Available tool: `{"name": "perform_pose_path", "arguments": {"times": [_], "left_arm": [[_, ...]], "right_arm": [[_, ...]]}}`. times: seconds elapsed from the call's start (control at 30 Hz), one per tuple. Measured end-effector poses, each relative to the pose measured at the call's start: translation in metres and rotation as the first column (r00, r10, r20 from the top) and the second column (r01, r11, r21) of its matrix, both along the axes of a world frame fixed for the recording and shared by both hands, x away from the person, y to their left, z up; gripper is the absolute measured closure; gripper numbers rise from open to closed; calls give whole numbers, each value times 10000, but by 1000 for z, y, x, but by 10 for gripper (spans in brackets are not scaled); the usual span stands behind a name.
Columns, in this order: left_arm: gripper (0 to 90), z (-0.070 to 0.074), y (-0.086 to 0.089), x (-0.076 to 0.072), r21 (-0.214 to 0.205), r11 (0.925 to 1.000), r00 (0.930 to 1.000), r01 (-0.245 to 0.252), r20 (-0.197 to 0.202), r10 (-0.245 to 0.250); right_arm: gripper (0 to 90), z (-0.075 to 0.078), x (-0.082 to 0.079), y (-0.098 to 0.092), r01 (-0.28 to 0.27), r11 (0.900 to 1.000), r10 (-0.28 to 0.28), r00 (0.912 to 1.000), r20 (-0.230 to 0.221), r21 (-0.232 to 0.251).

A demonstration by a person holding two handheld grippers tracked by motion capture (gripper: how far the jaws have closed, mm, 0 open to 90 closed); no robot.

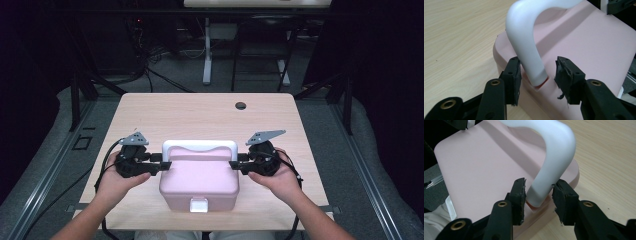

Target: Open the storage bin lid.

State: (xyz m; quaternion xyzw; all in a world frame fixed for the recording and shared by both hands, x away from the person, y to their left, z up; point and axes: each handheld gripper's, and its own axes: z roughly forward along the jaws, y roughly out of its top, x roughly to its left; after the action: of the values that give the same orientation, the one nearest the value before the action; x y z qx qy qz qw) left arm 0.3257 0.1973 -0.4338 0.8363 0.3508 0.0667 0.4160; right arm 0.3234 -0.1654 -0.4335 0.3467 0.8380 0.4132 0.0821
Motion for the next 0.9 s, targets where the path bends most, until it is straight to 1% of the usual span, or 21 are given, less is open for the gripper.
{"name": "perform_pose_path", "arguments": {"times": [0.17, 0.3, 0.4, 0.6, 0.7, 0.83, 0.9], "left_arm": [[611, 1, 0, -4, -56, 10000, 9998, -40, 207, 41], [641, 0, 0, -6, 121, 9999, 9994, 15, 358, -19], [664, -1, 0, -5, 99, 9999, 9994, 15, 357, -19], [703, -3, 0, -5, -13, 10000, 9993, -93, 370, 94], [715, -3, 1, -6, -33, 10000, 9991, -91, 413, 93], [734, -2, 2, -7, -64, 10000, 9995, -27, 313, 29], [737, -2, 2, -8, -7, 10000, 9993, -42, 382, 42]], "right_arm": [[686, 1, -3, 0, -64, 10000, 65, 9999, 117, -23], [707, 1, -5, 3, -138, 9997, 145, 9995, 285, -222], [716, 0, -6, 2, -172, 9997, 178, 9991, 385, -171], [722, -3, -7, 0, -119, 9998, 113, 9992, 386, 163], [732, -3, -7, 0, -113, 9998, 105, 9991, 406, 188], [745, -2, -8, 0, -113, 9997, 105, 9994, 339, 212], [747, -2, -8, 0, -102, 9997, 95, 9995, 305, 216]]}}
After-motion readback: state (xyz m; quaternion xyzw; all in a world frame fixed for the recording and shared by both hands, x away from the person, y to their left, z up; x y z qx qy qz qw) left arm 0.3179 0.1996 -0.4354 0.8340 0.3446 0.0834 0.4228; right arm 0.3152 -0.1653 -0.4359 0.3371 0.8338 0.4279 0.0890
